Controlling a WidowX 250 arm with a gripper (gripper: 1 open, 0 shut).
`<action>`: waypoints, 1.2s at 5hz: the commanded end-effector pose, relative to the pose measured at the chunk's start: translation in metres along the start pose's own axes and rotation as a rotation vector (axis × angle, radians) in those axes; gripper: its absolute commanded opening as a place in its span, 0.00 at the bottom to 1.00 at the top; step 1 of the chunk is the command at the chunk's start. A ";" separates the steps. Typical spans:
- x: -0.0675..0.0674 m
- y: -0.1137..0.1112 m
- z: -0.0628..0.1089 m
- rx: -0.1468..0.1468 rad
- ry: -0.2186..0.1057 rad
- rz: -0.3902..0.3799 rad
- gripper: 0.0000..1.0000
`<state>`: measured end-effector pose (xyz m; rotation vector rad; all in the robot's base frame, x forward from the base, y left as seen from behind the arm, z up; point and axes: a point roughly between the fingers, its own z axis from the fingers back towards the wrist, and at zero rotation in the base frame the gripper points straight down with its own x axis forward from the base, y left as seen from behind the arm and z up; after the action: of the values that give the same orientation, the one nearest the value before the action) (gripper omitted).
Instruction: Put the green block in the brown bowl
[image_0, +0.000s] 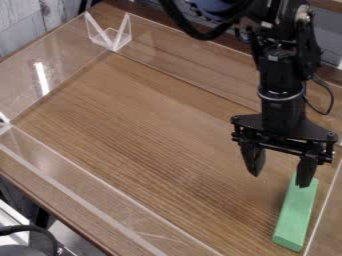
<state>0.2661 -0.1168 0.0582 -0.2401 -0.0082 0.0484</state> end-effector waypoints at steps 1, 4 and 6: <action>0.004 -0.004 0.005 -0.013 -0.031 -0.013 1.00; 0.005 -0.002 -0.004 -0.010 -0.036 -0.015 1.00; 0.006 0.000 -0.010 -0.006 -0.038 -0.011 1.00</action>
<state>0.2684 -0.1161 0.0401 -0.2334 -0.0151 0.0499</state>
